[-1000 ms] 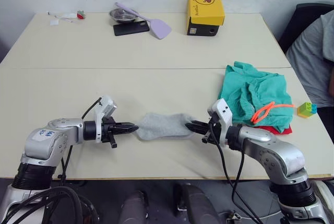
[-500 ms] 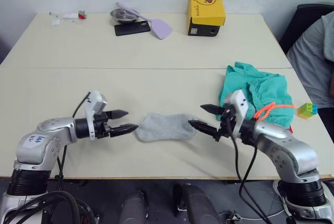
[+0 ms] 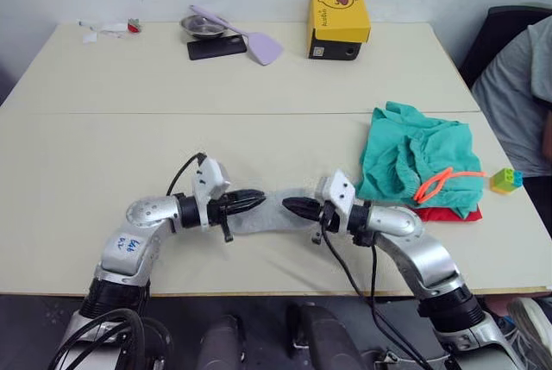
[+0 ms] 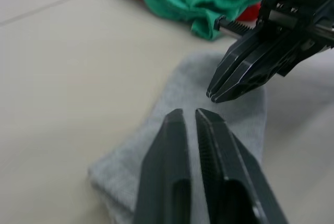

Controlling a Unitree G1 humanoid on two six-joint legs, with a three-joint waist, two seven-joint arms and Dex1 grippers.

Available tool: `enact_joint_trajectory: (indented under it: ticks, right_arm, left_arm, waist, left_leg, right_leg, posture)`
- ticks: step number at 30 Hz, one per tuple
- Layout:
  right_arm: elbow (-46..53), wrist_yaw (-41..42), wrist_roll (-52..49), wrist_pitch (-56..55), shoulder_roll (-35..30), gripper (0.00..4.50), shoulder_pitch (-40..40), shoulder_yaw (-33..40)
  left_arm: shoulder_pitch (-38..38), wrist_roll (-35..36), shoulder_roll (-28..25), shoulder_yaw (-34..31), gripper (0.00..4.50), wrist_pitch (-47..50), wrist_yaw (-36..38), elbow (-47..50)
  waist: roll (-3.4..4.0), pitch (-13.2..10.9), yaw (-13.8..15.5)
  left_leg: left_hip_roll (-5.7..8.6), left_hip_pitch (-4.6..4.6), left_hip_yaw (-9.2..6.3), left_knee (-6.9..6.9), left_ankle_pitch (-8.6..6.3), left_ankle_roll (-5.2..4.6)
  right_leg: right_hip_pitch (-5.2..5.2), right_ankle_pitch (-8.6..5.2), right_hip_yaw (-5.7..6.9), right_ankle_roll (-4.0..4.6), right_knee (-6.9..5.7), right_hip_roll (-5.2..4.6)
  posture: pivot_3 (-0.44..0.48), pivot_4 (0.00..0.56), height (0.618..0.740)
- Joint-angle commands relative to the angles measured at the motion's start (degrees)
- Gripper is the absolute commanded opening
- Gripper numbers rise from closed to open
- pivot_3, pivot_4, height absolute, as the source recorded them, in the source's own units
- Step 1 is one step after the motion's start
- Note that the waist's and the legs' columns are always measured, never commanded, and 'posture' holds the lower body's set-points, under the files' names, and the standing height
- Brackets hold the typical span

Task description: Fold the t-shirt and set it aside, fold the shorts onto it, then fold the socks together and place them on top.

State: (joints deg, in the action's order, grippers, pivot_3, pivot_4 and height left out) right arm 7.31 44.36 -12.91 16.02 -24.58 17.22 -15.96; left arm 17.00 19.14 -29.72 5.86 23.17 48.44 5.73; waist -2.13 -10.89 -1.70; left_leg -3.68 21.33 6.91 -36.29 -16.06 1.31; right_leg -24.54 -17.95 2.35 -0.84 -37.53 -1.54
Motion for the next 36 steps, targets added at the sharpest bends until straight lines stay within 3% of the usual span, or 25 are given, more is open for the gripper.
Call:
enact_joint_trajectory:
  ticks: [1,10,15,18,22,29,33,36]
  right_arm:
    - [-1.45,-1.28,2.65,-3.77,0.2,0.0,-0.23,0.73]
    - [-0.77,-2.22,-1.09,-1.22,-1.35,0.0,-3.21,8.77]
    - [5.12,-1.67,-14.06,15.13,-1.49,0.0,-2.43,15.24]
    - [9.28,-2.51,-23.22,27.68,-2.86,0.58,-1.43,19.11]
    - [9.58,-8.28,-29.71,44.07,-4.62,2.06,0.49,22.79]
    - [6.22,-16.59,-32.31,55.95,-0.8,4.47,3.94,24.98]
    - [6.6,-17.15,-34.42,60.08,1.52,4.49,4.95,24.17]
    - [6.58,-18.48,-33.45,60.22,2.96,3.84,5.63,23.17]
  left_arm:
    - [-0.26,-4.83,-0.41,0.78,0.04,-1.57,-3.6,-1.81]
    - [-1.58,-5.15,-0.74,-0.11,0.04,-5.46,-2.39,-3.39]
    - [0.2,-1.79,0.22,-2.01,0.04,-9.1,0.86,-3.26]
    - [2.38,-0.85,0.83,-1.83,0.0,-10.73,3.57,-4.05]
    - [4.86,-3.32,0.71,-0.04,0.0,-14.06,5.84,-7.55]
    - [6.39,-6.52,1.05,1.6,0.0,-17.38,6.47,-12.41]
    - [6.37,-7.44,1.67,2.23,0.0,-18.15,6.35,-13.61]
    - [6.52,-8.4,2.25,2.35,0.0,-18.11,5.63,-14.54]
  waist:
    - [0.0,0.0,0.02]
    - [-0.03,0.02,0.01]
    - [-0.03,0.02,0.02]
    - [-0.02,0.01,0.09]
    - [-0.02,0.02,0.04]
    - [-0.02,0.02,-0.16]
    - [-0.03,0.03,-0.15]
    - [-0.03,0.03,-0.34]
  left_leg:
    - [0.0,0.0,0.0,-0.02,-0.03,-0.06]
    - [-0.02,-0.15,-0.02,-0.05,0.07,-0.08]
    - [-0.03,-0.13,-0.03,-0.04,0.08,-0.08]
    - [-0.03,-0.1,-0.05,-0.03,0.09,-0.07]
    - [-0.03,-0.12,-0.04,-0.03,0.09,-0.08]
    - [-0.04,-0.09,-0.03,0.01,0.09,-0.08]
    - [-0.04,-0.09,-0.03,0.0,0.1,-0.1]
    - [-0.04,-0.09,-0.02,0.04,0.1,-0.1]
  right_leg:
    - [0.0,0.0,0.0,0.0,0.0,0.0]
    - [0.08,0.09,0.01,0.14,-0.17,0.0]
    - [0.07,0.09,0.01,0.14,-0.18,0.0]
    - [0.05,0.09,0.02,0.14,-0.19,-0.01]
    - [0.06,0.09,0.02,0.14,-0.18,-0.01]
    - [0.0,0.09,0.02,0.14,-0.17,0.0]
    - [0.01,0.1,0.02,0.13,-0.17,0.0]
    - [0.01,0.09,0.02,0.13,-0.16,0.01]
  posture:
    - [0.0,0.15,0.74]
    - [0.0,0.15,0.74]
    - [0.0,0.15,0.74]
    - [0.0,0.15,0.74]
    - [0.0,0.15,0.74]
    - [0.0,0.15,0.74]
    - [0.0,0.15,0.74]
    - [0.0,0.15,0.74]
